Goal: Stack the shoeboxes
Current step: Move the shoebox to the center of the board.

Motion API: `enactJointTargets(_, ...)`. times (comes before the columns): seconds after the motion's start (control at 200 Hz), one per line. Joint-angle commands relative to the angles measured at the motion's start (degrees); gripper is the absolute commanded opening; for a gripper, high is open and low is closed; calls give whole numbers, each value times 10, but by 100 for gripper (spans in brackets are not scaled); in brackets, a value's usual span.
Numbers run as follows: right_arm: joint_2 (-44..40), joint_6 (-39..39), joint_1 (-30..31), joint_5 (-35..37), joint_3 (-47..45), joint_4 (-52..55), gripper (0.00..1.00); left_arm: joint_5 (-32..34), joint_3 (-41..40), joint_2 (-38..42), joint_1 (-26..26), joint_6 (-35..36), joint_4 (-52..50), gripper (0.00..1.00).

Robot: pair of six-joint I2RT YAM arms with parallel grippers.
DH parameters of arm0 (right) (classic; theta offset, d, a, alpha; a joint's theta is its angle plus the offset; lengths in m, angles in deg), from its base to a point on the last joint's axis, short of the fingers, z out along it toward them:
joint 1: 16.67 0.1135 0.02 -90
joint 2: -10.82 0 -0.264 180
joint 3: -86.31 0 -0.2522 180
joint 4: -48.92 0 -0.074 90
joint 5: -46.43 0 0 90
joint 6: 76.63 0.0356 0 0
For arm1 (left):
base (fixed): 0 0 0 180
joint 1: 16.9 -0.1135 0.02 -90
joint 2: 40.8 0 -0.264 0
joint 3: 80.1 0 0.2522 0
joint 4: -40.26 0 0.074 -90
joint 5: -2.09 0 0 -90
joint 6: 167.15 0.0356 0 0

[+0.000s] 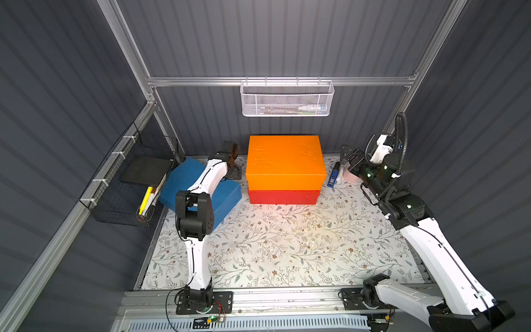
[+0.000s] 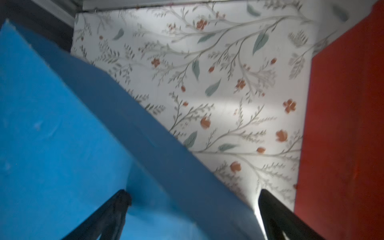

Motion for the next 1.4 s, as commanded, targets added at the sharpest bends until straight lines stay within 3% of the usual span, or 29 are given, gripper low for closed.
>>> enactJointTargets(0.0, -2, -2, -1, -11, 18, 3, 99, -6, -68, 59, -4, -50, -6, 99)
enactJointTargets(0.245, -18, 0, 0, -16, 20, 6, 99, -53, -229, 187, -4, -128, 53, 99)
enactJointTargets(0.565, -16, -11, 28, -15, 32, 15, 99, -108, -310, 337, -1, -172, 44, 99)
enactJointTargets(0.775, 10, -36, 172, 88, 42, 14, 99, -165, -374, 513, -1, -233, 26, 99)
enactJointTargets(1.021, 28, 36, 419, 235, -30, -64, 99, -90, -516, 696, -2, -261, 51, 99)
enactJointTargets(1.191, 78, 132, 480, 182, -153, -218, 99, -77, -623, 792, -2, -271, 80, 99)
enactJointTargets(1.236, 123, 147, 491, 178, -163, -245, 99, -87, -649, 818, -2, -270, 97, 99)
enactJointTargets(1.396, 241, 189, 511, 160, -196, -394, 99, -79, -659, 883, -2, -265, 99, 99)
